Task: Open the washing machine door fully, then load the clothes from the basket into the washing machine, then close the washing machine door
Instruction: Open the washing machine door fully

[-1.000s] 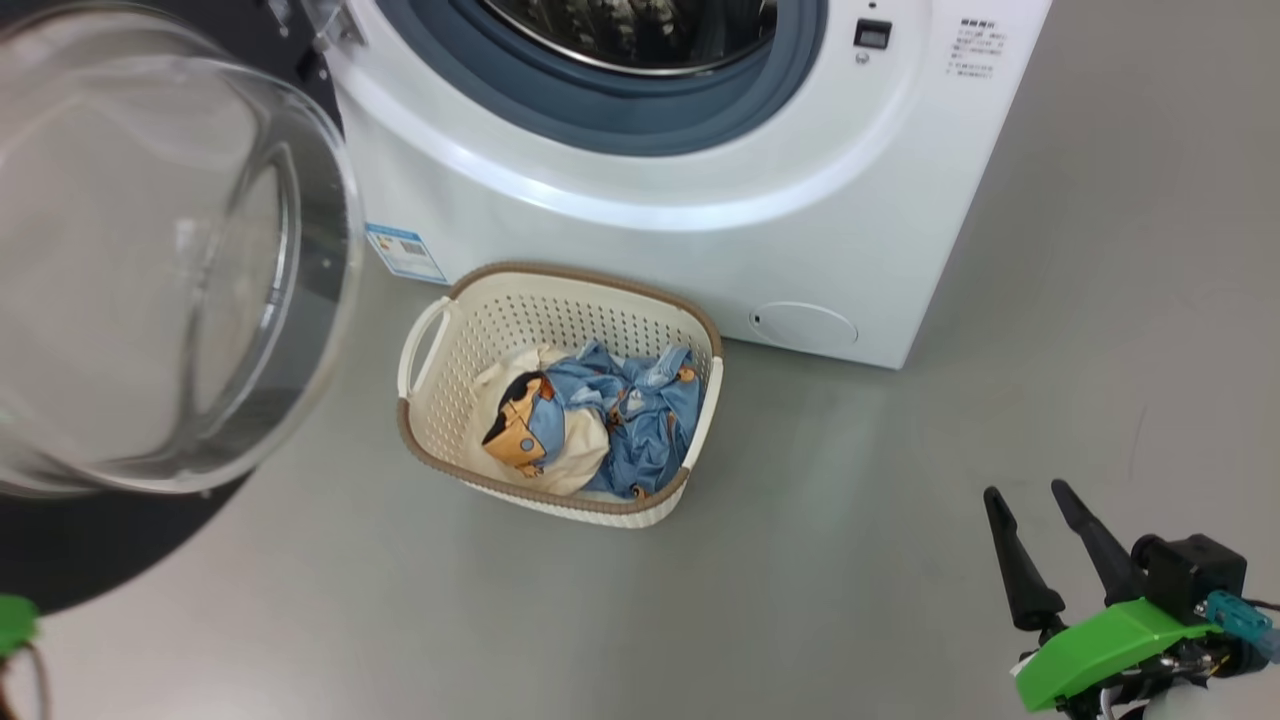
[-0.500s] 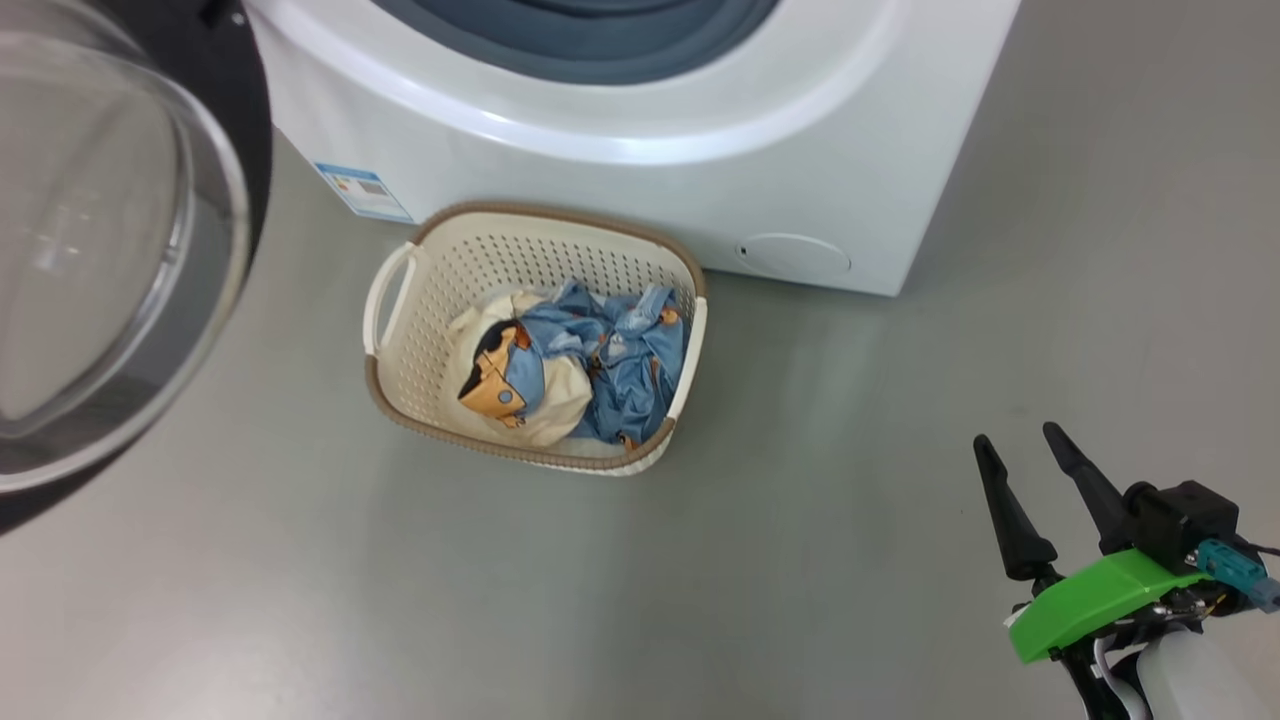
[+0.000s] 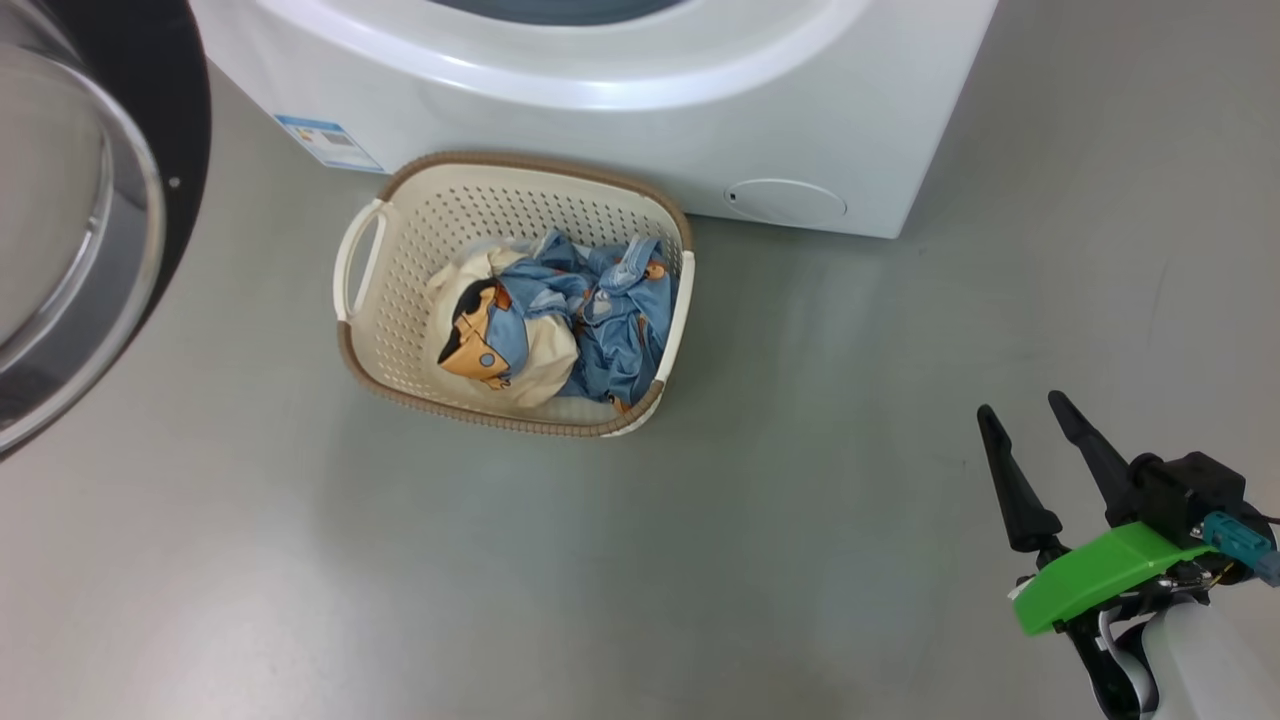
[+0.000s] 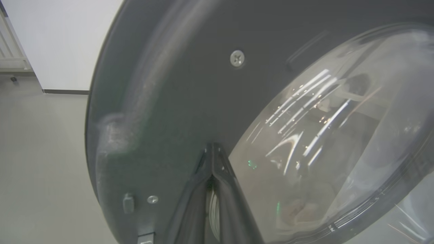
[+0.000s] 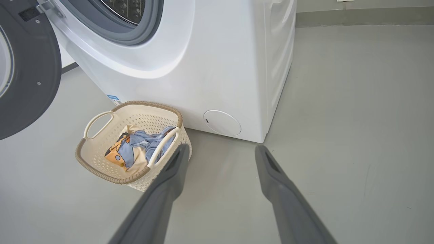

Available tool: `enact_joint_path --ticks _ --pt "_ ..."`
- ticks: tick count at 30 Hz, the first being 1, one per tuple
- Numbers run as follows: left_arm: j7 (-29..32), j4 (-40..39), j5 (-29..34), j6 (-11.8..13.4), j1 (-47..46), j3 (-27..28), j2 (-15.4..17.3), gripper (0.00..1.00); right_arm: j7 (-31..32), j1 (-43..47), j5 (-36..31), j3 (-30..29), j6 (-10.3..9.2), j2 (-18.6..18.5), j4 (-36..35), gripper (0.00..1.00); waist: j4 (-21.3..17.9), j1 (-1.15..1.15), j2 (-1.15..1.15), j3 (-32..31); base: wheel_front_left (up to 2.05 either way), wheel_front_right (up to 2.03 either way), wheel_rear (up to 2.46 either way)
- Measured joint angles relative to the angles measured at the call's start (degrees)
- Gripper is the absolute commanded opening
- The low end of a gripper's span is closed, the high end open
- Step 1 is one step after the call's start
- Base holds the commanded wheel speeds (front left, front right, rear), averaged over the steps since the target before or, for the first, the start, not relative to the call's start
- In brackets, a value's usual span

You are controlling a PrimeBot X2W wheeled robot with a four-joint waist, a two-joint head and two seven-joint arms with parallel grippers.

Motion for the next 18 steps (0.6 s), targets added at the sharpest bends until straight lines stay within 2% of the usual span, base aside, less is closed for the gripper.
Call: enact_joint_path --ticks 6,11,15,16,17,18 --pt "0.0 2.69 1.41 -0.01 -1.9 1.54 1.43 0.0 0.0 -1.31 -0.25 0.14 0.0 -0.09 0.02 1.0 -0.43 0.0 0.0 1.06 0.0 0.0 0.0" --pt "0.01 3.42 2.48 -0.08 -2.29 2.02 1.31 0.0 0.0 -1.31 -0.27 0.08 0.0 -0.07 0.46 1.0 -0.38 0.0 0.0 0.12 0.0 0.0 0.0" --pt "0.0 1.58 3.04 -0.07 -0.82 1.55 -0.25 0.02 0.0 -0.94 -0.25 0.15 0.0 0.11 0.93 1.0 -0.17 0.0 0.0 -1.65 0.0 0.0 0.0" --pt "0.0 0.73 2.86 -0.07 0.09 1.14 -0.93 0.13 -0.01 -0.83 -0.22 0.16 0.0 0.15 0.94 1.0 -0.11 0.0 0.0 -2.19 0.0 0.0 0.0" --pt "0.0 -0.18 2.44 -0.07 1.1 0.91 -1.77 0.16 0.0 -0.65 -0.1 0.22 0.0 0.2 0.96 1.0 -0.03 0.0 0.0 -2.76 0.0 0.0 0.0" --pt "0.01 -1.02 1.88 -0.07 2.19 0.46 -2.61 0.11 0.0 -0.46 0.08 0.29 0.0 0.21 0.99 1.0 0.04 0.0 0.0 -3.34 0.0 0.0 0.0"
